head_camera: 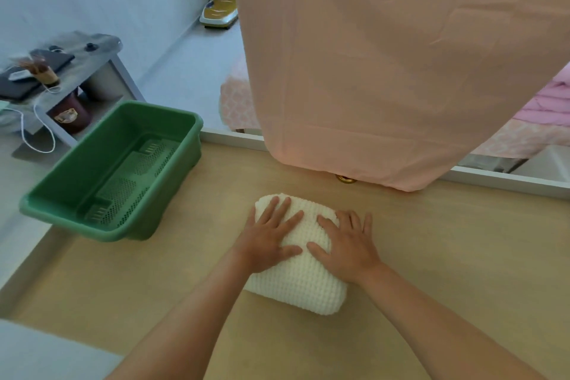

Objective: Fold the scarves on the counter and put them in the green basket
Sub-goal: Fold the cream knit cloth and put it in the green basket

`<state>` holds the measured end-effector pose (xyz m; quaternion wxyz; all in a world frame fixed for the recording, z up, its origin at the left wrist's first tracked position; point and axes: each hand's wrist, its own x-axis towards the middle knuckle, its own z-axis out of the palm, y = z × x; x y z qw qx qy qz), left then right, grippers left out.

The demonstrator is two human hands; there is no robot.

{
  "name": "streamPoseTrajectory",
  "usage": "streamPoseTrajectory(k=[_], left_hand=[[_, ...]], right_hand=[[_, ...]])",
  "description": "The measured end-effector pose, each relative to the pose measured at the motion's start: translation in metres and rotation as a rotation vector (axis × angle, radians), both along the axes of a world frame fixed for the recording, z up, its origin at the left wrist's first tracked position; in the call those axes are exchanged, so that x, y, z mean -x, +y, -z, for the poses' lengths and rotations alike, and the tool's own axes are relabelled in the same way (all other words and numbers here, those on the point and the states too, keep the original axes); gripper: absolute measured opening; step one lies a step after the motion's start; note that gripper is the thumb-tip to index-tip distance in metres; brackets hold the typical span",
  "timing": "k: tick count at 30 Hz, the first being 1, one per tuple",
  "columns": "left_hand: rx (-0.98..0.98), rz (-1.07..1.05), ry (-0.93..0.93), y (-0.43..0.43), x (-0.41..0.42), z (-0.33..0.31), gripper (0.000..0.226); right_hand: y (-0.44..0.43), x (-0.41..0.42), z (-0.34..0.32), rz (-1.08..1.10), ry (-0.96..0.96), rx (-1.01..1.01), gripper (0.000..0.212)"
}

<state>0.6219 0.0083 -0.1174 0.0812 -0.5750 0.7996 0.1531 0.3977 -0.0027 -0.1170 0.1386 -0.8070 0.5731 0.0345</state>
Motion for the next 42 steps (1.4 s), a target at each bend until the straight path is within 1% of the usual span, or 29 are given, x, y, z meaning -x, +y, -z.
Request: streamPoseTrajectory(k=[2, 4, 6, 8, 10, 12, 13, 15, 17, 19, 20, 23, 24, 26, 28, 30, 34, 37, 40, 42], left_hand=[[0.043, 0.013, -0.062, 0.003, -0.025, -0.002, 0.080], [0.079, -0.024, -0.083, 0.006, -0.049, -0.005, 0.079], [0.126, -0.077, -0.099, 0.010, -0.070, -0.010, 0.075], [0.160, -0.174, -0.102, 0.016, -0.090, -0.016, 0.070], [0.205, -0.307, -0.042, 0.026, -0.106, -0.020, 0.065], [0.248, -0.428, 0.067, 0.038, -0.121, -0.022, 0.060], [0.247, -0.487, 0.122, 0.045, -0.128, -0.021, 0.060], [0.175, -0.557, 0.201, 0.055, -0.143, -0.018, 0.067], [0.053, -0.550, 0.281, 0.060, -0.149, -0.010, 0.079], [-0.088, -0.530, 0.433, 0.064, -0.157, -0.005, 0.087], [-0.129, -0.525, 0.487, 0.065, -0.160, -0.004, 0.089], [-0.173, -0.512, 0.537, 0.064, -0.165, -0.004, 0.090], [-0.185, -0.505, 0.547, 0.063, -0.166, -0.004, 0.090], [-0.189, -0.496, 0.569, 0.061, -0.167, -0.001, 0.091], [-0.159, -0.533, 0.589, 0.059, -0.166, 0.002, 0.096], [-0.140, -0.621, 0.631, 0.060, -0.164, 0.005, 0.103], [-0.237, -0.711, 0.756, 0.065, -0.162, 0.004, 0.106], [-0.307, -0.752, 0.796, 0.059, -0.161, 0.002, 0.113], [-0.328, -0.780, 0.878, 0.054, -0.155, -0.001, 0.127], [-0.343, -0.795, 0.978, 0.051, -0.151, -0.007, 0.127]], right_hand=[[0.010, -0.017, -0.001, -0.041, -0.034, -0.015, 0.081], [0.021, -0.039, -0.003, -0.051, -0.071, -0.080, 0.084], [0.033, -0.063, -0.004, -0.001, -0.104, -0.137, 0.083], [0.045, -0.089, -0.005, 0.062, -0.140, -0.149, 0.077], [0.059, -0.116, -0.006, 0.100, -0.171, -0.147, 0.072], [0.073, -0.141, -0.005, 0.123, -0.143, -0.134, 0.082], [0.078, -0.153, -0.005, 0.131, -0.093, -0.107, 0.087], [0.083, -0.174, -0.007, 0.143, 0.007, -0.017, 0.087], [0.082, -0.182, -0.012, 0.150, 0.030, 0.031, 0.084], [0.083, -0.186, -0.012, 0.125, -0.013, 0.045, 0.080], [0.086, -0.185, -0.011, 0.101, -0.059, 0.044, 0.079], [0.100, -0.180, -0.004, 0.046, -0.181, -0.024, 0.073], [0.104, -0.177, -0.002, 0.037, -0.204, -0.051, 0.076], [0.108, -0.170, 0.001, 0.000, -0.215, -0.087, 0.095], [0.105, -0.161, 0.010, -0.071, -0.190, -0.071, 0.112], [0.100, -0.154, 0.022, -0.100, -0.187, -0.019, 0.113], [0.094, -0.151, 0.037, -0.054, -0.284, 0.015, 0.107], [0.094, -0.150, 0.046, -0.018, -0.383, 0.060, 0.102], [0.092, -0.152, 0.052, 0.096, -0.502, 0.079, 0.100], [0.089, -0.151, 0.050, 0.181, -0.607, 0.050, 0.093]])
